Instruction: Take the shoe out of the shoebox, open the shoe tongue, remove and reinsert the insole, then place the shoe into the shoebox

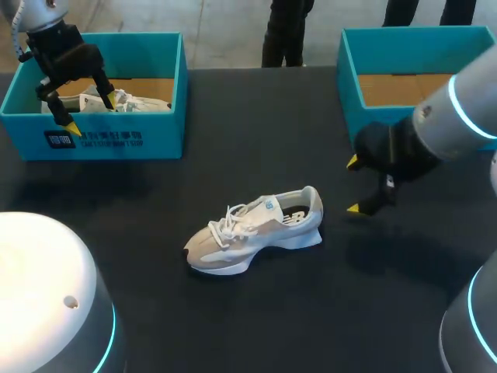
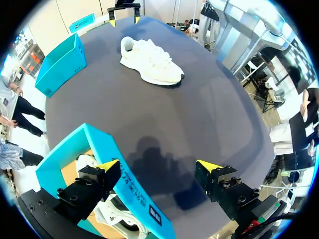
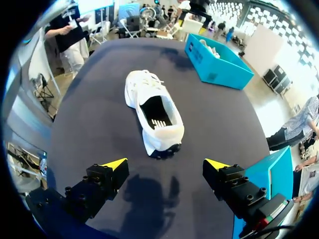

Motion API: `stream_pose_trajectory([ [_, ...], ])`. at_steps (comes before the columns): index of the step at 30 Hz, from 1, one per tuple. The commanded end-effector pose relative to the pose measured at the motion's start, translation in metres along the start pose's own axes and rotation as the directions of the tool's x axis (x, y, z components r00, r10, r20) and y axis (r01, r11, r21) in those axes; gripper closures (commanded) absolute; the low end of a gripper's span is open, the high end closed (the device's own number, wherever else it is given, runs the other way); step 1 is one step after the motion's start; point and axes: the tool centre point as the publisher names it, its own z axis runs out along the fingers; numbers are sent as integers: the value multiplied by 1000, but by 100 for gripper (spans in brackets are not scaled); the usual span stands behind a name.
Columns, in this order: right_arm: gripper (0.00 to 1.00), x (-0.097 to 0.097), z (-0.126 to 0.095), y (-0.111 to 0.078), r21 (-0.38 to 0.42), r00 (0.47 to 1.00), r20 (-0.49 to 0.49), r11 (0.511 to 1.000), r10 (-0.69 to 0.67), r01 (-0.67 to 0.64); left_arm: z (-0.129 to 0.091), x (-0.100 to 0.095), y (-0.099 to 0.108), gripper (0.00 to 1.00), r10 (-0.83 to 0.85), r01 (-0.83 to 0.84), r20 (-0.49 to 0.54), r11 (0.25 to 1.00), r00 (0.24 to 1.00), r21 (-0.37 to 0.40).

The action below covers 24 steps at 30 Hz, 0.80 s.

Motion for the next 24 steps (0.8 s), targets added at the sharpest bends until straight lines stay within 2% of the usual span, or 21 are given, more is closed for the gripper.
stream_pose_trajectory([
  [1, 0, 2, 6, -16, -262, 1000, 3, 965, -10, 10, 0, 1, 0, 0, 1, -1, 2, 1000, 1000, -2],
  [5, 0, 2, 12, -22, -296, 999, 1, 954, -48, 46, 0, 1, 0, 0, 1, -1, 2, 1000, 1000, -2],
  [7, 0, 2, 14, -24, -342, 999, 7, 939, -43, 42, 0, 1, 0, 0, 1, -1, 2, 1000, 1000, -2],
  [12, 0, 1, 21, -33, -376, 999, 5, 925, -49, 47, 0, 1, 0, 0, 1, -1, 2, 1000, 1000, -2],
  [24, 0, 2, 41, -59, -371, 999, -18, 928, -40, 30, 0, 1, 0, 0, 1, -1, 2, 1000, 1000, -2],
])
